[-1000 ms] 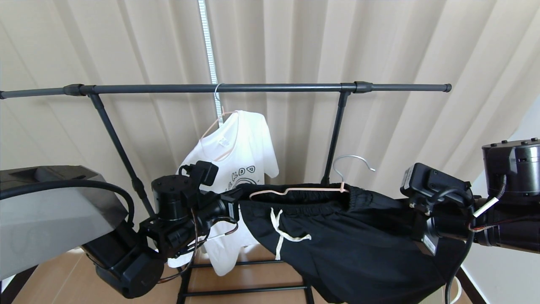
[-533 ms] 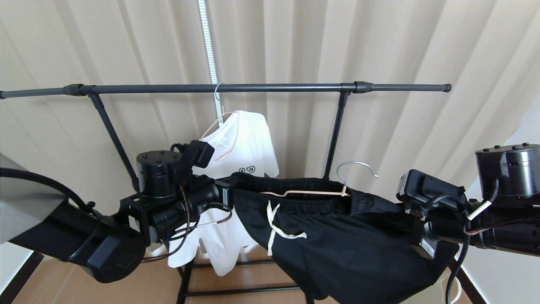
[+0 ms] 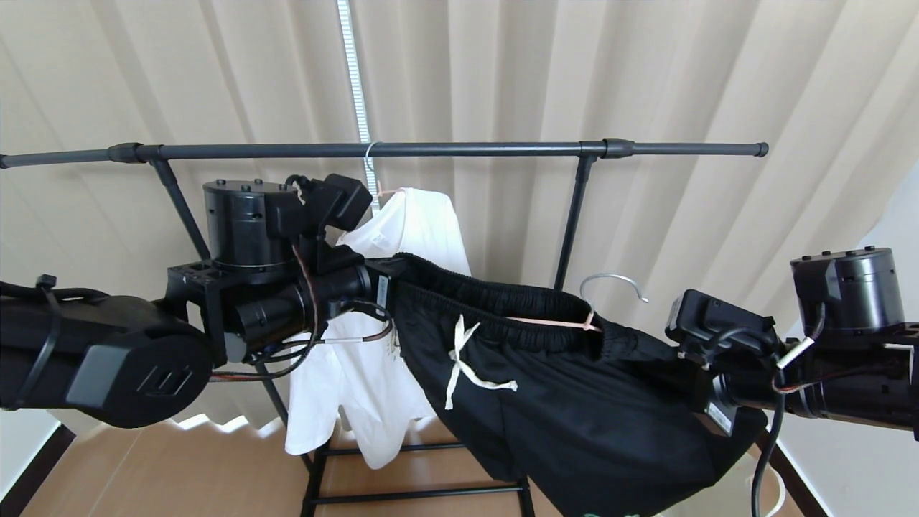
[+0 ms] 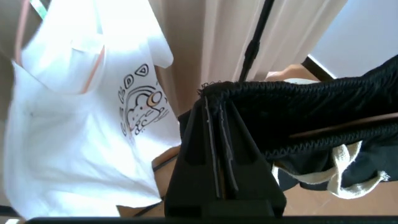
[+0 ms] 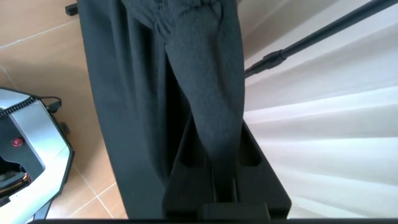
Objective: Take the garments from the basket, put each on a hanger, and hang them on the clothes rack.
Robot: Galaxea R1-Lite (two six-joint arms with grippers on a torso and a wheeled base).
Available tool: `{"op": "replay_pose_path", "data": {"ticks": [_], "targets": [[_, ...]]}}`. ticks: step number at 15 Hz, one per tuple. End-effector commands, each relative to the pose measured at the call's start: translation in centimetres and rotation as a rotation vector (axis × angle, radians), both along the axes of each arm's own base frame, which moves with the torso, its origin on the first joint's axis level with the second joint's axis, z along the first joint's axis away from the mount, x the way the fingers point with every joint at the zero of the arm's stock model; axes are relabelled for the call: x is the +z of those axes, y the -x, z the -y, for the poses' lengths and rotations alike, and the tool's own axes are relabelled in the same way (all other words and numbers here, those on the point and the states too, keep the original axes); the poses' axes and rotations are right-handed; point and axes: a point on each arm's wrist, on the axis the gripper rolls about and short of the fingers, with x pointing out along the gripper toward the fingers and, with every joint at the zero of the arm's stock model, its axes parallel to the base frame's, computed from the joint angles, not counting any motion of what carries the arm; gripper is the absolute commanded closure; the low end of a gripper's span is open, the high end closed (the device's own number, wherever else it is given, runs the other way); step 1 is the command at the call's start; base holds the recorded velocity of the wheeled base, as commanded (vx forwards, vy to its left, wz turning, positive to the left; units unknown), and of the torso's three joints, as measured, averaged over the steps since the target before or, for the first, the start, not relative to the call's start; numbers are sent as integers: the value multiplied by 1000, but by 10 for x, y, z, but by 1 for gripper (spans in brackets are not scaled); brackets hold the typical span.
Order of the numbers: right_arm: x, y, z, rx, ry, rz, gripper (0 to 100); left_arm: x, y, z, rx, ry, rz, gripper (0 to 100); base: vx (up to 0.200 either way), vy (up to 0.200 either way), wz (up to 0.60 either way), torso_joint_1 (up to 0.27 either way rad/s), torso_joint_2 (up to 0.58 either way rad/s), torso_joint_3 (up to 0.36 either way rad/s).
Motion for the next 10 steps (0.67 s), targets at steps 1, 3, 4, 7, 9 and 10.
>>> {"op": "replay_pose_path", "data": {"ticks": [1, 3, 4, 7, 9, 10], "targets": [[-4, -3, 0, -2, 7, -13, 100, 18, 8, 7, -22, 9, 45, 100, 0, 0, 0, 0, 0, 0], [-8, -8, -1, -15, 32, -16, 100, 25, 18, 20, -68, -3, 26, 100, 0, 0, 0, 0, 0, 0], [-7, -10, -2, -24, 36, -8, 100, 25, 20, 24, -80, -7, 19, 100, 0, 0, 0, 0, 0, 0], [-18, -28, -15, -59, -9, -20, 100, 35, 35, 42, -130, -17, 17, 100, 0, 0, 0, 0, 0, 0], [-17, -33, -23, -98, -102, -23, 100, 38, 42, 41, -140, -29, 0, 100, 0, 0, 0, 0, 0, 0], [-16, -33, -24, -102, -118, -17, 100, 37, 43, 41, -140, -31, -5, 100, 0, 0, 0, 0, 0, 0]]}}
